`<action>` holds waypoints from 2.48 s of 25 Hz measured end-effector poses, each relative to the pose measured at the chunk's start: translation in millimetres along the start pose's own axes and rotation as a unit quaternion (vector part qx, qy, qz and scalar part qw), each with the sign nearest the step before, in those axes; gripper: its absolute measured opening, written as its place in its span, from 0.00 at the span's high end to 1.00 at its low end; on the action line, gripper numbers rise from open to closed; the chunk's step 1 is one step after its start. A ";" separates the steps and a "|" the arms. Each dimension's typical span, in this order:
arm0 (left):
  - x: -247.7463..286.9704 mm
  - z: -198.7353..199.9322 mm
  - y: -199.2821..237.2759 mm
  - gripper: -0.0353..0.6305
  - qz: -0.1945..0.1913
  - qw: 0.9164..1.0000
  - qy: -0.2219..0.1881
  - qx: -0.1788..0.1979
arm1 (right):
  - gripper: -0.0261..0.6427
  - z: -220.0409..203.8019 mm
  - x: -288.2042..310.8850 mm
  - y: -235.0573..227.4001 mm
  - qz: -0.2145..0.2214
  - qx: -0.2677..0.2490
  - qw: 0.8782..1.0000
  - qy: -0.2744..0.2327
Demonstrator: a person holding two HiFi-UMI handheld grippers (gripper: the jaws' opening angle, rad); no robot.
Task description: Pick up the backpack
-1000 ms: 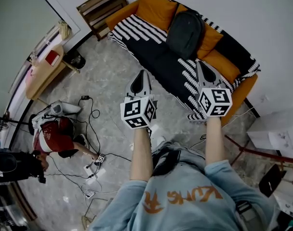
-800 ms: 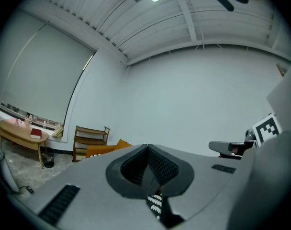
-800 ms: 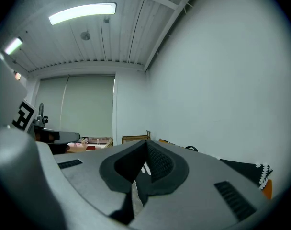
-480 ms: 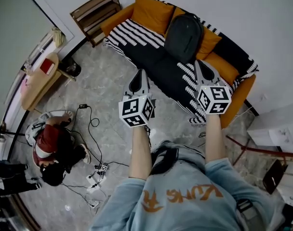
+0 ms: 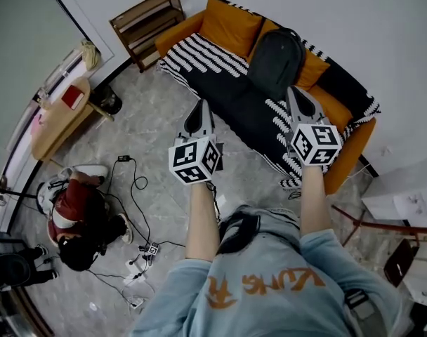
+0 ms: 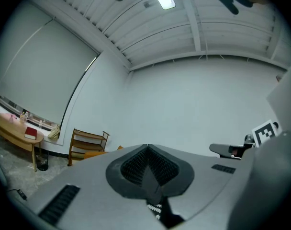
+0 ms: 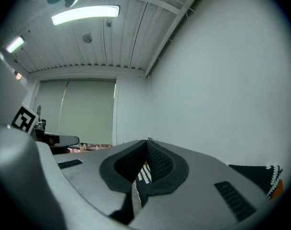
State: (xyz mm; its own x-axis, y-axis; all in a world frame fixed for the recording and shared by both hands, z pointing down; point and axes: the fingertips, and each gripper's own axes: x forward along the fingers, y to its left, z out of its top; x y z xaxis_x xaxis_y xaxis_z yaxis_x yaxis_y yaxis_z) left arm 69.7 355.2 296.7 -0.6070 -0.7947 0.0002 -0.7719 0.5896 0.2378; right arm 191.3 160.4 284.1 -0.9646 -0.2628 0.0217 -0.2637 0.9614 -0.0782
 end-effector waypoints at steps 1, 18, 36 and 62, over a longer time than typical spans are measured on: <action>0.5 2.2 2.2 0.92 -0.001 1.000 -0.003 -0.005 | 0.97 0.4 1.7 2.2 0.001 -0.002 1.000 0.000; 23.8 14.2 28.7 0.92 0.002 0.999 -0.040 -0.036 | 0.97 21.7 34.5 -9.1 -0.005 -0.029 0.999 -0.023; 197.9 -25.8 34.9 0.92 0.017 1.000 0.008 0.008 | 0.97 -26.0 173.8 -116.9 -0.016 0.005 1.000 0.019; 485.2 -80.6 23.6 0.92 -0.055 0.994 0.094 0.030 | 0.97 -92.4 415.3 -279.0 -0.019 0.146 0.988 0.056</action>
State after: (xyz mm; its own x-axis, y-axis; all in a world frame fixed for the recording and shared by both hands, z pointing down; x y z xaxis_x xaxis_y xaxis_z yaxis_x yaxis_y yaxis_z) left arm -227.9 -28.2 380.7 -0.4761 -0.8645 0.1609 -0.8450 0.5005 0.1886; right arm -135.7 -209.4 407.1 -0.9522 -0.2717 0.1395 -0.3044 0.8824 -0.3588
